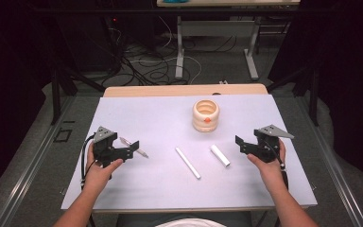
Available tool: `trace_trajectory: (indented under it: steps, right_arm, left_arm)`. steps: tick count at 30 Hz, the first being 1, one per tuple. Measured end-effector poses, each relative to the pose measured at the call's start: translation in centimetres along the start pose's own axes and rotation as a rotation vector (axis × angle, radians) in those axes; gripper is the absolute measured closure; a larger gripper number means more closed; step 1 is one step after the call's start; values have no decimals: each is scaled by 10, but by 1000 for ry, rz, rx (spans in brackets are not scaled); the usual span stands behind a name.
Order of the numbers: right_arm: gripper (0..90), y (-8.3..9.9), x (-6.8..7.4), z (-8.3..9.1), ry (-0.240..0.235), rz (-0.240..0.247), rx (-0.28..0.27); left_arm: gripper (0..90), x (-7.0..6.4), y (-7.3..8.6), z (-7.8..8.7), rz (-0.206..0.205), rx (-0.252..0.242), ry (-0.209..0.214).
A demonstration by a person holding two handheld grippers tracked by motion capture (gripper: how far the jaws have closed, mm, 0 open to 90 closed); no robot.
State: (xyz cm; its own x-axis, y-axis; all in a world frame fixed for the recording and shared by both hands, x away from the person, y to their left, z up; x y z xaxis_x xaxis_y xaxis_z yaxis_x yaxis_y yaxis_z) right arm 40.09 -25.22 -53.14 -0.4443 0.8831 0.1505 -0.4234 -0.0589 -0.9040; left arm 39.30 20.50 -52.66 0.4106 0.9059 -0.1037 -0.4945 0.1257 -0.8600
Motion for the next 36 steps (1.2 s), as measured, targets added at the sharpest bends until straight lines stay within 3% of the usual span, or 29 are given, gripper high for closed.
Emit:
trace_trajectory:
  steps: [8, 16, 22, 26, 30, 35, 36]
  right_arm:
    - [171, 2, -3, 1, 28, 3, 27]
    - [246, -3, -3, 2, 15, 21, 19]
    - [277, -8, 5, 0, -3, 0, 38]
    - [293, -14, 12, -2, -21, 23, 54]
    - [295, -25, 23, -10, -35, 112, 101]
    - [262, -37, 30, -24, -60, 152, 138]
    - [240, -44, 32, -30, -71, 203, 175]
  left_arm:
    - [21, 3, -1, 4, 19, -17, -12]
    - [27, 4, -2, 4, 31, -28, -9]
    - [42, 2, -3, 2, 25, -29, -7]
    - [44, 1, -2, 3, 15, -21, -10]
    - [48, 1, -1, 6, 21, -24, -12]
    - [52, -1, 0, 6, 26, -22, -11]
    - [54, -1, 0, 5, 24, -19, -13]
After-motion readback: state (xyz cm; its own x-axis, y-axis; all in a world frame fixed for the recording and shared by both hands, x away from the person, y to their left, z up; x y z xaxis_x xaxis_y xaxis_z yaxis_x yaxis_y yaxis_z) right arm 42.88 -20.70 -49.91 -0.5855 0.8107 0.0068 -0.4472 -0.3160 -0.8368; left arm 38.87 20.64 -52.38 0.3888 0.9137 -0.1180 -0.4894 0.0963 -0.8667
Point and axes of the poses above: each handheld gripper's, and its own axes: z roughly backward along the jaws, y roughly out of its underside, x roughly to its left, the point moved 5 cm from there along -z, roughly forward along the jaws, and after that the axes turned 6 degrees about -y, right-handed, at the moved point
